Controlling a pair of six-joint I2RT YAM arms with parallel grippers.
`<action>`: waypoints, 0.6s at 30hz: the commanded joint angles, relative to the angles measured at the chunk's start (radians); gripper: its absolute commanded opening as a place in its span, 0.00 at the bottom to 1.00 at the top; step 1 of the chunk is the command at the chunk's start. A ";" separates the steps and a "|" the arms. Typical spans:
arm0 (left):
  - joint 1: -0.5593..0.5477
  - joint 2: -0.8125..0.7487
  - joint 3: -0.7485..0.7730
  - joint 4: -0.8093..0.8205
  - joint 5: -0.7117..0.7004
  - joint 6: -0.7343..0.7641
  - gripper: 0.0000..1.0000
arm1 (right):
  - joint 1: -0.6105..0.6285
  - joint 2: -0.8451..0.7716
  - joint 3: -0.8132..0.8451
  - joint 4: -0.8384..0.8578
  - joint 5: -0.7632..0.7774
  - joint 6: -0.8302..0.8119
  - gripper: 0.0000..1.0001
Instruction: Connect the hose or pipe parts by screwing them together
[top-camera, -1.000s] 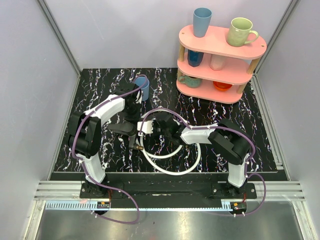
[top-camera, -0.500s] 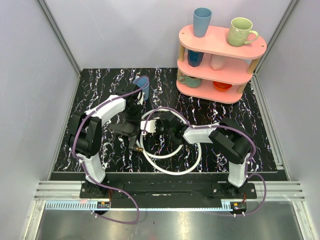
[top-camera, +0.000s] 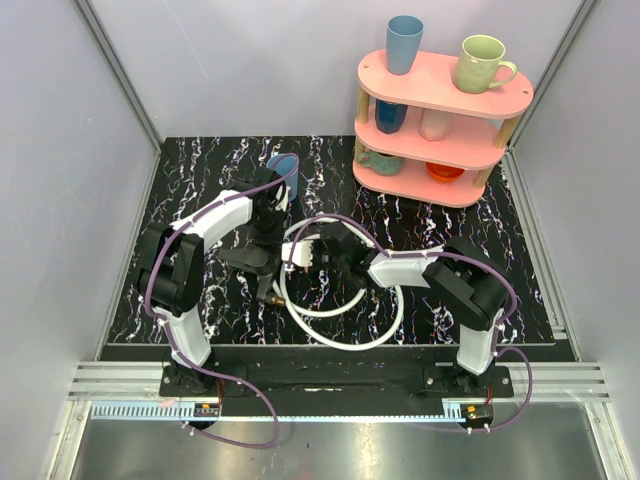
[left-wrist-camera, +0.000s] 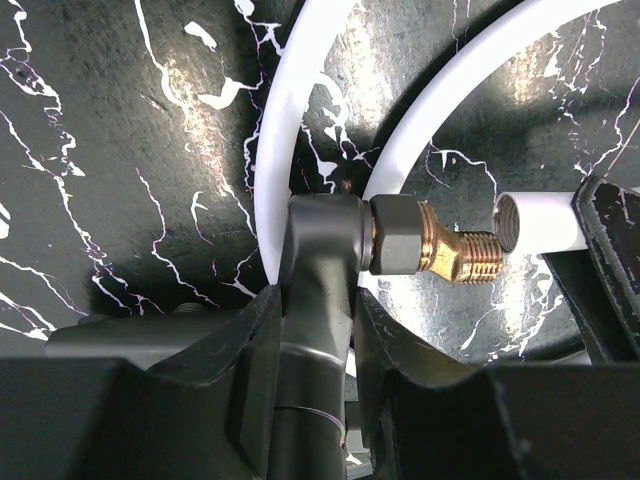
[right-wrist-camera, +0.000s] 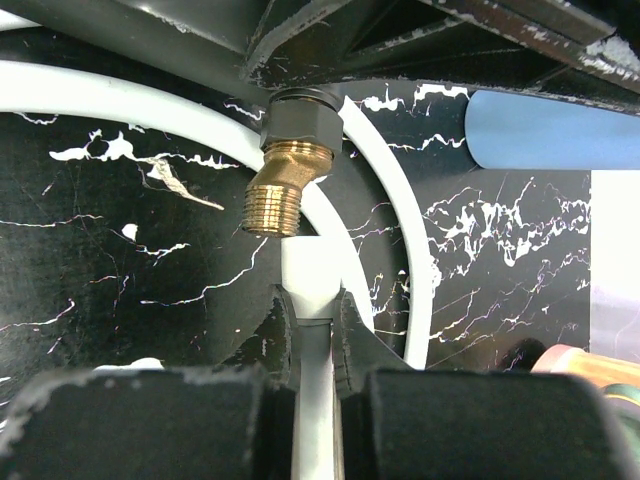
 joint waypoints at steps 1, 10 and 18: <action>-0.014 -0.004 0.003 0.015 0.101 -0.024 0.00 | 0.009 -0.052 0.015 0.039 -0.040 0.023 0.00; -0.015 -0.004 0.003 0.016 0.098 -0.026 0.00 | 0.009 -0.057 0.006 0.023 -0.058 0.043 0.00; -0.014 -0.014 0.002 0.016 0.093 -0.026 0.00 | 0.007 -0.058 0.009 -0.009 -0.072 0.052 0.00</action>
